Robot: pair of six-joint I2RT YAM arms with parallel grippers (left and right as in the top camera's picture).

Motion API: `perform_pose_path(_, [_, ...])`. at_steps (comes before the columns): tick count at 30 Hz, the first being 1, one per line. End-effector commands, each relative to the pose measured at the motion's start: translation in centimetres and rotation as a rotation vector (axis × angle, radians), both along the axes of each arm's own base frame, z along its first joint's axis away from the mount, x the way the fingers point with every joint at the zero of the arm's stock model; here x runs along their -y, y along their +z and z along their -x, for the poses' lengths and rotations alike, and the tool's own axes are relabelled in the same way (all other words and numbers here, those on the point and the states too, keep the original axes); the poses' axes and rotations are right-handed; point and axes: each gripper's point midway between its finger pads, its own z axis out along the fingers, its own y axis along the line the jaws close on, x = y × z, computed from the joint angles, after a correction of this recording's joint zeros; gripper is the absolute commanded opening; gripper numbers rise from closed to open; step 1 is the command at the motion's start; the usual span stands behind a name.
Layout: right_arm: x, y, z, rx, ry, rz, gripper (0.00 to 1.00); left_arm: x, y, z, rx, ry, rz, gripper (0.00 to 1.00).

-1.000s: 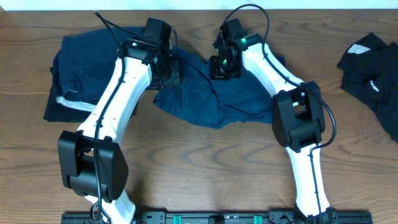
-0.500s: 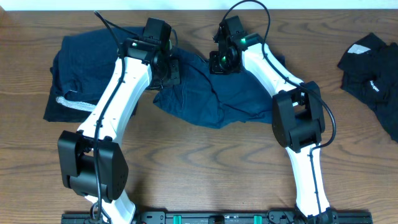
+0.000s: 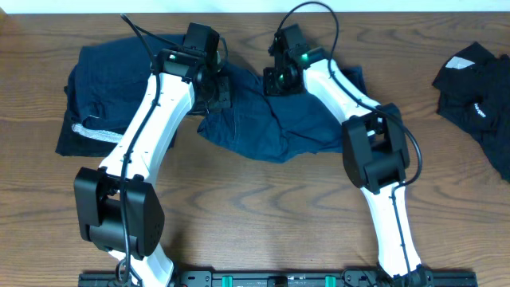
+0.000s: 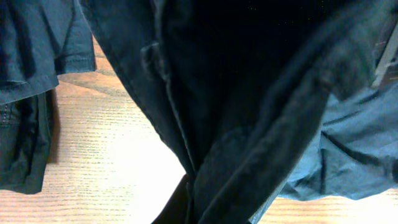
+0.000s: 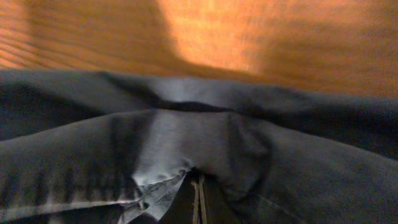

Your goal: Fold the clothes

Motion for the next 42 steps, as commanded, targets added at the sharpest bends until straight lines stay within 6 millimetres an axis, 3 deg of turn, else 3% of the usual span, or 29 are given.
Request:
perform_pose_path(1, [-0.5,-1.8,1.1,-0.045,0.009,0.009,0.01,-0.1,2.2,-0.6,0.063,-0.01,0.006,0.08])
perform_pose_path(4, [-0.5,0.5,0.5,-0.01,0.02,-0.023,0.01,-0.1,2.2,-0.6,0.063,-0.011,0.006,0.08])
perform_pose_path(9, [1.5,6.6,-0.4,0.074,0.011,-0.039,0.01,-0.2,2.2,-0.6,0.063,-0.014,0.005,0.08])
perform_pose_path(12, [3.1,9.9,0.4,0.069,-0.009,-0.049,0.02,-0.2,2.2,-0.6,0.063,-0.014,0.005,0.08])
perform_pose_path(14, [3.8,10.8,1.7,0.021,-0.02,-0.054,0.01,-0.2,2.2,-0.6,0.063,-0.016,0.004,0.08])
perform_pose_path(19, [5.3,8.9,6.1,-0.197,-0.064,0.004,0.01,-0.1,2.4,-0.7,0.068,-0.016,0.006,0.08])
perform_pose_path(21, [5.0,7.7,7.7,-0.281,-0.062,0.013,0.01,-0.1,3.0,-0.7,0.07,-0.016,0.006,0.08])
perform_pose_path(28, [1.5,4.2,10.2,-0.389,0.015,-0.02,0.01,-0.1,5.2,-0.9,0.089,-0.017,0.011,0.07])
perform_pose_path(42, [-6.7,0.4,14.6,-0.434,0.082,-0.064,0.01,-0.2,5.0,-0.3,0.075,-0.071,-0.011,0.07])
